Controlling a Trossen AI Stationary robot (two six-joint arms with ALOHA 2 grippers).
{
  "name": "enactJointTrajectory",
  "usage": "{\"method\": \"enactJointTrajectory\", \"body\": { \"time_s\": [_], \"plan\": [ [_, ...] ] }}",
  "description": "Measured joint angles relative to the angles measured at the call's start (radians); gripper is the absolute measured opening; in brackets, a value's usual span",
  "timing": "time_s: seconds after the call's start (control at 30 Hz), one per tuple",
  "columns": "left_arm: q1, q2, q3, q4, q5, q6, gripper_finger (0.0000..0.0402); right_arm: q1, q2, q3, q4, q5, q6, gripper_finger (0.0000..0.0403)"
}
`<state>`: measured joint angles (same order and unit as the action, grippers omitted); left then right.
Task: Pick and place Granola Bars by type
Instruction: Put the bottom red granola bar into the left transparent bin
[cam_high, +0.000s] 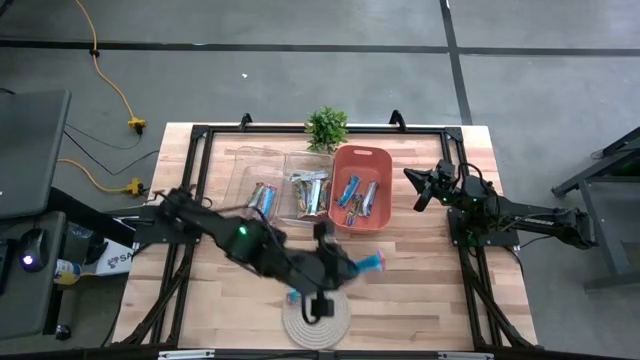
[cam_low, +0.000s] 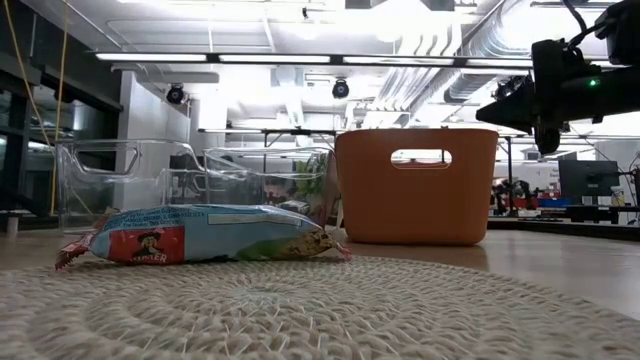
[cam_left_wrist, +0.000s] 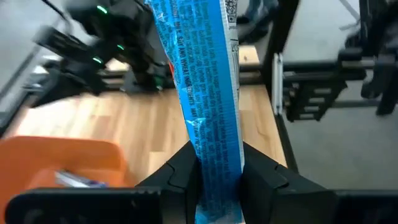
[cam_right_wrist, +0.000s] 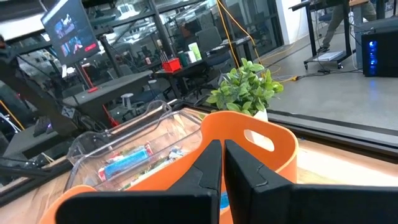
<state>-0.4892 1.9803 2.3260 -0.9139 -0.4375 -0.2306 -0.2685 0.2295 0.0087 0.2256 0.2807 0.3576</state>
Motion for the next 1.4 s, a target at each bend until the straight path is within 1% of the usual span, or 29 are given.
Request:
{"method": "enactJointTrajectory", "body": {
  "time_s": [0.17, 0.2, 0.3, 0.47, 0.6, 0.7, 0.73, 0.77, 0.87, 0.93, 1.0, 1.1, 1.3, 1.4],
  "plan": [
    [0.02, -0.092, 0.0, -0.049, -0.007, 0.02, 0.0083, 0.0, 0.0, 0.0, -0.004, 0.0, 0.0, 0.0],
    [0.021, -0.113, 0.0, -0.061, -0.022, 0.021, 0.0083, 0.0, 0.0, 0.0, -0.004, 0.001, 0.0, 0.0],
    [0.024, -0.174, 0.0, -0.157, -0.114, 0.003, 0.0083, 0.0, -0.002, 0.0, -0.006, 0.001, 0.0, 0.0],
    [0.025, -0.286, 0.0, -0.319, -0.321, -0.095, 0.0083, 0.0, 0.0, 0.0, -0.004, 0.0, 0.0, 0.0],
    [0.024, -0.363, 0.001, -0.495, -0.463, -0.253, 0.0083, 0.0, 0.0, 0.0, -0.003, 0.0, 0.0, 0.0],
    [0.025, -0.409, 0.001, -0.659, -0.572, -0.471, 0.0083, 0.0, -0.001, 0.0, -0.008, 0.0, 0.0, 0.0],
    [0.027, -0.421, -0.007, -0.664, -0.6, -0.524, 0.0083, 0.0, 0.0, 0.0, -0.002, 0.0, 0.0, 0.0],
    [0.036, -0.44, -0.03, -0.641, -0.622, -0.534, 0.0083, 0.0, 0.0, 0.0, -0.002, 0.001, 0.0, 0.0],
    [0.063, -0.482, -0.084, -0.618, -0.623, -0.567, 0.0083, 0.0, 0.0, 0.0, -0.004, 0.0, 0.0, 0.0],
    [0.105, -0.494, -0.119, -0.665, -0.615, -0.644, 0.0083, 0.0, 0.0, 0.0, -0.004, 0.0, 0.0, 0.0],
    [0.157, -0.515, -0.187, -0.654, -0.599, -0.662, 0.0083, 0.0, 0.0, 0.0, -0.004, 0.001, 0.0, 0.0],
    [0.242, -0.538, -0.296, -0.654, -0.542, -0.704, 0.0083, 0.0, 0.0, 0.0, -0.005, 0.001, 0.0, 0.0],
    [0.435, -0.612, -0.574, -0.657, -0.37, -0.796, 0.0083, 0.0, 0.0, 0.0, -0.004, -0.001, 0.0, 0.0],
    [0.506, -0.641, -0.712, -0.652, -0.281, -0.833, 0.0083, 0.0, 0.0, 0.0, -0.003, 0.001, 0.0, 0.0]
  ]
}}
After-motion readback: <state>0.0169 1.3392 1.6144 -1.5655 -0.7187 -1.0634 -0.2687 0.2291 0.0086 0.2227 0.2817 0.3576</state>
